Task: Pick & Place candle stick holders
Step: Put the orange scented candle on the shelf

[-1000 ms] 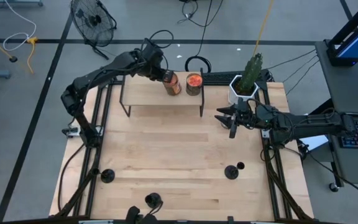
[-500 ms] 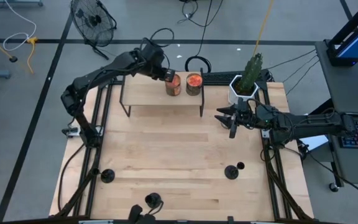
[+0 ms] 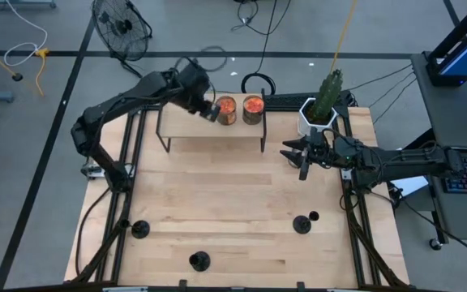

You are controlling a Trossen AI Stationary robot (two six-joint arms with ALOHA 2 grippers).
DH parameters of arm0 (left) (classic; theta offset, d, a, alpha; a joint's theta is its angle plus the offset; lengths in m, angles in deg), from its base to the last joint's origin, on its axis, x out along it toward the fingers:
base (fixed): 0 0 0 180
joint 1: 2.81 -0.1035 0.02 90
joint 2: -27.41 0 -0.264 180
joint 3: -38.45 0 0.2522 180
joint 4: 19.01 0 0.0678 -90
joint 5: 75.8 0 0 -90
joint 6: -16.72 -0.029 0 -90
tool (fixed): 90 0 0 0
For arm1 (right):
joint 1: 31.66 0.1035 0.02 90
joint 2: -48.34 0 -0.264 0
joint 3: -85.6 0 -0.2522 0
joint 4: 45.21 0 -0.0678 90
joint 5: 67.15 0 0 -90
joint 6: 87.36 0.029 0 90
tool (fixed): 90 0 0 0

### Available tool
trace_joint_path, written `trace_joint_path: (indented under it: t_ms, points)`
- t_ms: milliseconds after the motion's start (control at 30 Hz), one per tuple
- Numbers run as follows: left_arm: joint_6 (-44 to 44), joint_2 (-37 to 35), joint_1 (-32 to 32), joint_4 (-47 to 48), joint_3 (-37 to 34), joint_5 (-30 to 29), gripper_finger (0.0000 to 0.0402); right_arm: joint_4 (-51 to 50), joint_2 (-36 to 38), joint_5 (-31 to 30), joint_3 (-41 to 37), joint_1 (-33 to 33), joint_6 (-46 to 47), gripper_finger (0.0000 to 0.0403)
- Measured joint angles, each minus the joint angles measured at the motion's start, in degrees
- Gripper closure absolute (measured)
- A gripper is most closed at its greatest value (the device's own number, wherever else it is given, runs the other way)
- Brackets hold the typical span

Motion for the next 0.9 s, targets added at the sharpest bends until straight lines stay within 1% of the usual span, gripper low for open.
trace_joint_path:
  t_ms: [67,133,300,433,567,667,900]
  points:
    - [-0.1,0.09,1.97,1.76,0.0,-3.42,0.0287,0.0,0.0,-0.01,0.0,-0.01,0.0,0.0243]
    - [-0.71,0.64,3.53,0.91,-0.44,-5.76,0.0287,0.0,0.0,0.0,0.0,0.0,-0.02,0.0243]
    - [-0.66,3.16,3.78,-0.55,-1.77,-6.53,0.0287,0.0,0.0,-0.01,0.0,0.0,-0.02,0.0243]
    - [-0.7,5.35,2.68,-1.35,-1.81,-6.47,0.0287,0.0,0.0,0.0,0.0,0.0,-0.02,0.0244]
    - [-0.79,6.9,1.75,-2.61,-1.84,-4.21,0.0287,0.0,0.02,-0.02,0.0,0.0,-0.02,0.0245]
    - [-1.3,7.89,1.16,-3.58,-1.85,-3.72,0.0287,0.0,0.01,-0.01,0.0,-0.01,-0.02,0.0245]
    - [-1.79,8.57,-0.07,-8.92,-1.86,-1.99,0.0287,-0.04,0.02,-0.01,0.0,-0.01,-0.02,0.0243]
